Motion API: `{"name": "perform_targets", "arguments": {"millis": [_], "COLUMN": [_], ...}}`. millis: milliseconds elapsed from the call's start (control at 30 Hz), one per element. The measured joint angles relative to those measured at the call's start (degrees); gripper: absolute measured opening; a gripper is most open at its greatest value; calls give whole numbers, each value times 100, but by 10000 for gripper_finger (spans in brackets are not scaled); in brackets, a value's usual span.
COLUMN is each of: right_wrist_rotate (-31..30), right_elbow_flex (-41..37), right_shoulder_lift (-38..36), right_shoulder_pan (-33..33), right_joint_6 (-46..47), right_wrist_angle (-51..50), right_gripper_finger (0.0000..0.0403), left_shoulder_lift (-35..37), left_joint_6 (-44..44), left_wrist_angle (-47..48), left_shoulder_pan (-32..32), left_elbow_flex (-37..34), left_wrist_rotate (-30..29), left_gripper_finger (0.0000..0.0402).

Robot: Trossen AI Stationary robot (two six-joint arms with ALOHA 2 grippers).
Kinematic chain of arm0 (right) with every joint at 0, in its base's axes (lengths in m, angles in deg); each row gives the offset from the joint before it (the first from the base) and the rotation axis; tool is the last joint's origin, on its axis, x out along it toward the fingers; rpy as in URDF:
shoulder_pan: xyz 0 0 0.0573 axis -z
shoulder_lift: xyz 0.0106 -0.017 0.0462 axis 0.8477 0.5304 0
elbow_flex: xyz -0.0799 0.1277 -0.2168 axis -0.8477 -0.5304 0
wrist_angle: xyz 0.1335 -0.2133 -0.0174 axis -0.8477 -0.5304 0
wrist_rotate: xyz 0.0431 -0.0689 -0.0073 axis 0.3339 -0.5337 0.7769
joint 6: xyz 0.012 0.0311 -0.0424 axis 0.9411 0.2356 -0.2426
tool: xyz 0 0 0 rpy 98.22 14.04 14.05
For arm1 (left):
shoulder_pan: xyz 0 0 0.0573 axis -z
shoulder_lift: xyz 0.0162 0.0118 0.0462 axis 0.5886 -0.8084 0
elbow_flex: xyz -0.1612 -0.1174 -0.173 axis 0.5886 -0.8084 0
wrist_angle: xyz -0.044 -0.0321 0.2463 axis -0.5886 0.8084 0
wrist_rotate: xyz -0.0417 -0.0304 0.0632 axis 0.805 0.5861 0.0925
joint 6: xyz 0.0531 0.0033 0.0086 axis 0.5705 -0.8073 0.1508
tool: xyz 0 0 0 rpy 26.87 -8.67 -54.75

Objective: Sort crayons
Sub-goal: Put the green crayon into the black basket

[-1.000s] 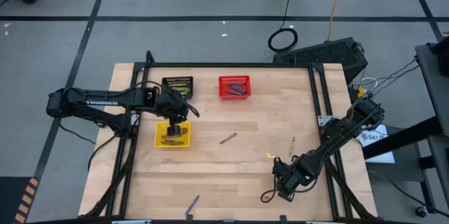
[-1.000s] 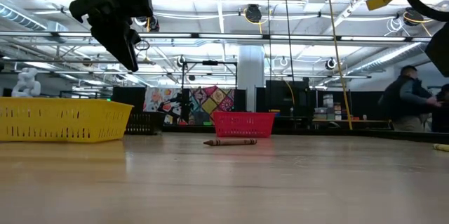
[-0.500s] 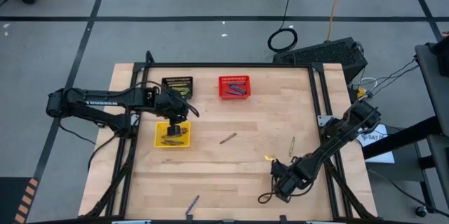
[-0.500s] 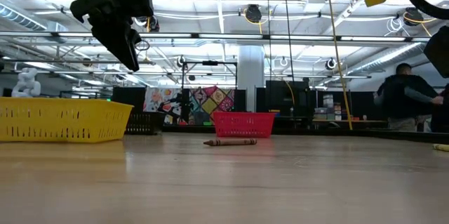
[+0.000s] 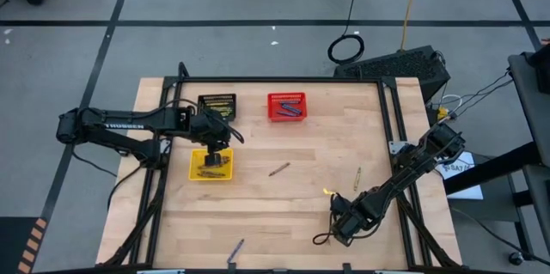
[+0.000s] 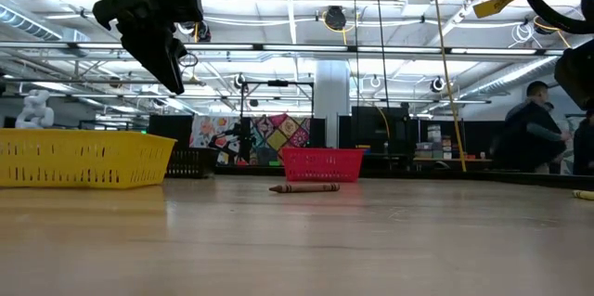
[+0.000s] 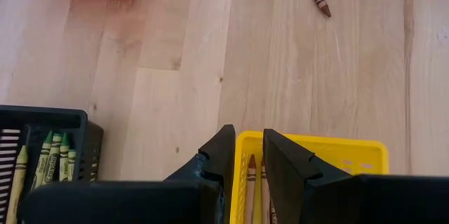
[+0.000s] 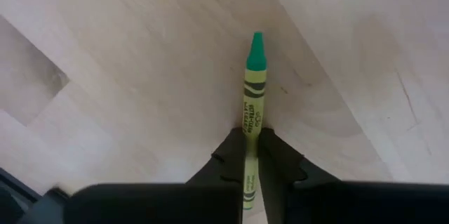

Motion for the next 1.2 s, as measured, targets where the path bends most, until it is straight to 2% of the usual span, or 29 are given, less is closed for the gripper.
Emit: {"name": "perform_targets", "arguments": {"millis": [200, 567, 833, 933, 1100, 1200], "right_wrist_rotate": [-34, -178, -295, -302, -316, -316], "right_elbow_flex": [-3, -5, -9, -11, -16, -16], "right_shoulder_lift": [0, -24, -33, -34, -44, -44], "right_shoulder_pan": [8, 1, -1, -3, -5, -5], "right_joint_6": [56, 213, 19, 20, 210, 321], "right_wrist_angle": [-17, -34, -27, 2, 1, 7], "right_gripper_finger": [4, 59, 62, 55, 9, 9], "left_shoulder_lift": [0, 0, 0, 0, 0, 0], "left_joint_6": [0, 2, 2, 4, 5, 4], "left_wrist_angle": [0, 2, 0, -2, -13, -13], "left_shoulder_pan": [0, 0, 0, 0, 0, 0], "left_elbow_flex": [-2, -2, -2, -2, -2, -2], "left_wrist_rotate": [0, 0, 0, 0, 0, 0], "left_gripper_finger": [75, 75, 75, 75, 75, 75]}}
